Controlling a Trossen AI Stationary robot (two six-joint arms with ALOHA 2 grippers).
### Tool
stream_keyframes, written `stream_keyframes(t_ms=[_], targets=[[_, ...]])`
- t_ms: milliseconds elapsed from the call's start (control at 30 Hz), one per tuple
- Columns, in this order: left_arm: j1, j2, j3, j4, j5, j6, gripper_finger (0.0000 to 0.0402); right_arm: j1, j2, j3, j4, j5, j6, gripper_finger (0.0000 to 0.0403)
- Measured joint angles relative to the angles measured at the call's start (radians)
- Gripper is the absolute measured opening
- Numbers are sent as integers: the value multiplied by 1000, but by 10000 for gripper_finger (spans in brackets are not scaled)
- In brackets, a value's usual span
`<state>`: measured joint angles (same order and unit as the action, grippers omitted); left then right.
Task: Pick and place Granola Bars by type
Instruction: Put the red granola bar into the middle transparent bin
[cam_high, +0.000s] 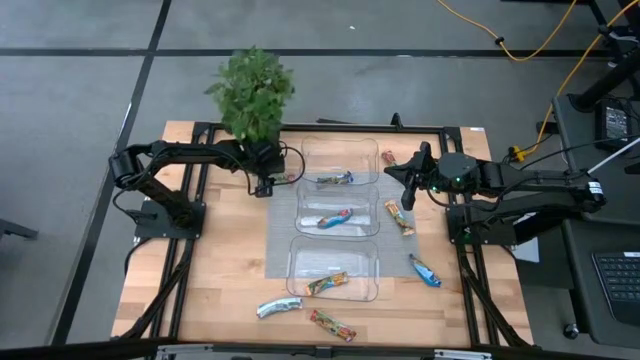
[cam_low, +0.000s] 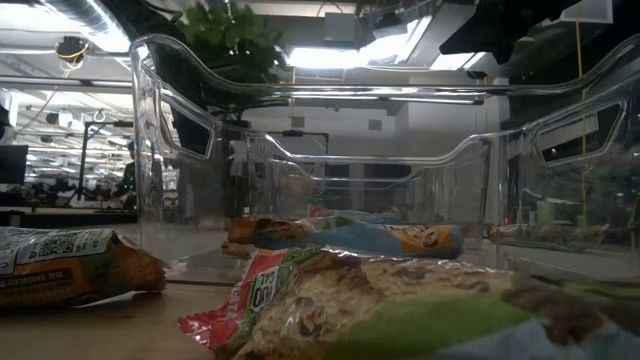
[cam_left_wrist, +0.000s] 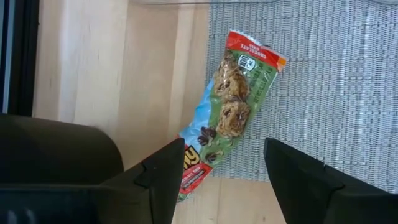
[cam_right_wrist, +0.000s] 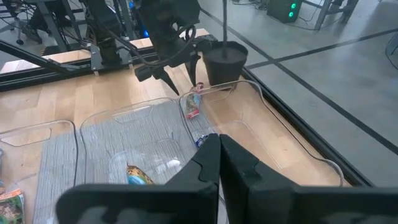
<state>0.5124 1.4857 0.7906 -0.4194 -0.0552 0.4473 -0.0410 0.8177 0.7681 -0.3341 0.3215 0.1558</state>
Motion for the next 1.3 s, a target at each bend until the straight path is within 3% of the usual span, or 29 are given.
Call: stream_keyframes(t_ms=[500,1300], targets=[[-1,48,1,57,32,16,244,0,0,0,0,0,1,8],[13,118,4,102,38,68,227,0,0,0,-1,0,49,8]])
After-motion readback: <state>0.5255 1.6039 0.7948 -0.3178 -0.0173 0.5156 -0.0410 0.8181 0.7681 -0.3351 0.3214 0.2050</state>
